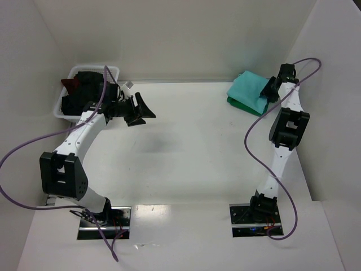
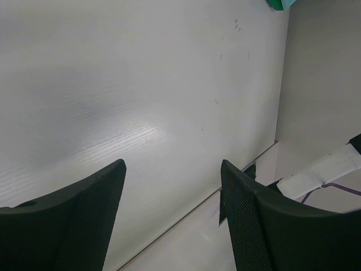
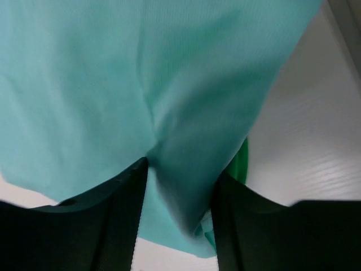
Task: Fold and stack the t-shirts
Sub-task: Put the neatly folded tshirt into the corner of the board with the right arm
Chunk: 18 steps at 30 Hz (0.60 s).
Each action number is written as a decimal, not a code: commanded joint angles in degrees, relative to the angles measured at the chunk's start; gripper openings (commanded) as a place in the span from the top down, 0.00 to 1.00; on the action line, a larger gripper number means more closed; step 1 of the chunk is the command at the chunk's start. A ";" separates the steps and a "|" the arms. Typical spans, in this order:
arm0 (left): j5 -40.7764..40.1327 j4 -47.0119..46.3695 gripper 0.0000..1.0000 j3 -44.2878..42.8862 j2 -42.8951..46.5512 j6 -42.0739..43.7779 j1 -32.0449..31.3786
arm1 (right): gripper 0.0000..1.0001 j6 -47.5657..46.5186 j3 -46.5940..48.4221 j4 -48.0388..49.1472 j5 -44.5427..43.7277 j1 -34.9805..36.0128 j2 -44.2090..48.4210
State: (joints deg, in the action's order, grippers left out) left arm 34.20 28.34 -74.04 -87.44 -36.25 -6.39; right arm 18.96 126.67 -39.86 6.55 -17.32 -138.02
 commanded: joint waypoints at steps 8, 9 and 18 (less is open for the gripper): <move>-1.40 0.04 0.24 -5.84 -0.98 1.70 0.33 | 0.00 -4.45 -0.56 2.42 -12.32 4.74 14.08; -2.46 1.27 0.24 -6.98 -0.98 3.19 0.33 | 0.00 -4.46 -0.55 1.81 -14.09 5.80 15.13; -30.11 5.33 0.18 -15.34 5.15 9.26 0.33 | 0.00 -0.88 -14.86 7.86 -8.44 12.49 32.89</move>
State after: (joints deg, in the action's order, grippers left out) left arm 16.08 32.84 -86.67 -87.46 -30.28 -6.39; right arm 15.16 116.16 -35.66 -6.79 -3.42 -110.17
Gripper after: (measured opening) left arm 0.823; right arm 0.999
